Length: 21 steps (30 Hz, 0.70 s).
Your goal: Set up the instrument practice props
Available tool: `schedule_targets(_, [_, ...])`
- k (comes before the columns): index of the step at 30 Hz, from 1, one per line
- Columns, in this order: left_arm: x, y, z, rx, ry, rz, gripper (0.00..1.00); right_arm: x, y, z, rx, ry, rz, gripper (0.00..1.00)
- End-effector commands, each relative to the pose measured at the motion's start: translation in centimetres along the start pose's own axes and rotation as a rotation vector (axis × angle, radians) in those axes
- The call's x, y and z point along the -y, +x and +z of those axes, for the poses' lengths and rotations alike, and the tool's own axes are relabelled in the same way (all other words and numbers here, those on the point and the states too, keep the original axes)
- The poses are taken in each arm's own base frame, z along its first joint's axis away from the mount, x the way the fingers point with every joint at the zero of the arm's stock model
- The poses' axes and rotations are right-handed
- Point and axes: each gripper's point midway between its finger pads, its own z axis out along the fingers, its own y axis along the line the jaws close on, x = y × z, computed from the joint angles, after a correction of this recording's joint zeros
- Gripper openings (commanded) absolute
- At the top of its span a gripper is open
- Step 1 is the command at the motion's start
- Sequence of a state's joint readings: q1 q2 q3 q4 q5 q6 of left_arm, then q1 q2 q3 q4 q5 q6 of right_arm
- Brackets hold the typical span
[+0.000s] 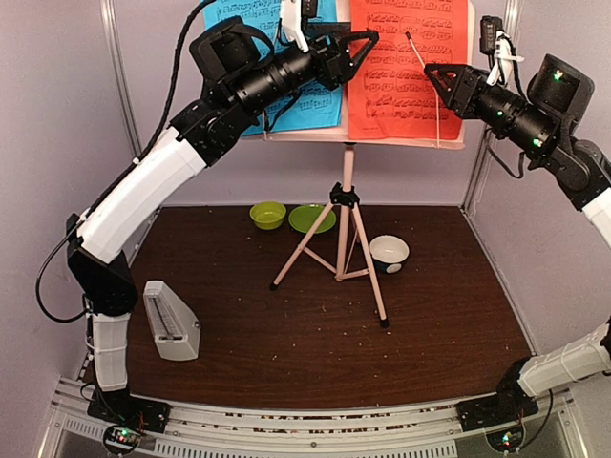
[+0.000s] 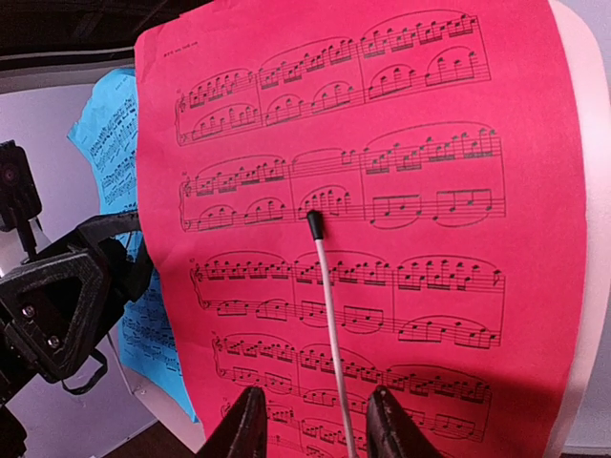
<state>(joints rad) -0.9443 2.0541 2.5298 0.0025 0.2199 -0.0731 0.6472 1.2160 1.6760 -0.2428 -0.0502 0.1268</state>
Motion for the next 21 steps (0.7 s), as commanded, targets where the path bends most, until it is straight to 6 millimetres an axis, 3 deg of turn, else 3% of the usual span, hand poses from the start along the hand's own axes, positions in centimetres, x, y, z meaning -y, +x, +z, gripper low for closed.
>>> schedule_targets(1, [-0.3,-4.0,-1.2,0.071,-0.022,0.032,0.58,0.3,-1.0,-0.9,0.031,0.013,0.016,0.39])
schedule_targets(9, [0.3,-4.7,-2.1,0.051,-0.032,0.066,0.84,0.2,-1.7,-2.0,0.054,0.006,0.015,0.60])
schedule_targets(16, [0.7,-5.5,-2.9,0.039,-0.039,0.071,0.94,0.2,-2.3,-3.1,0.066,0.006,0.015,0.83])
schedule_targets(21, [0.6,-5.9,-4.0,0.016,-0.064,0.066,0.98,0.4,-2.5,-4.0,0.067,0.016,0.018,0.90])
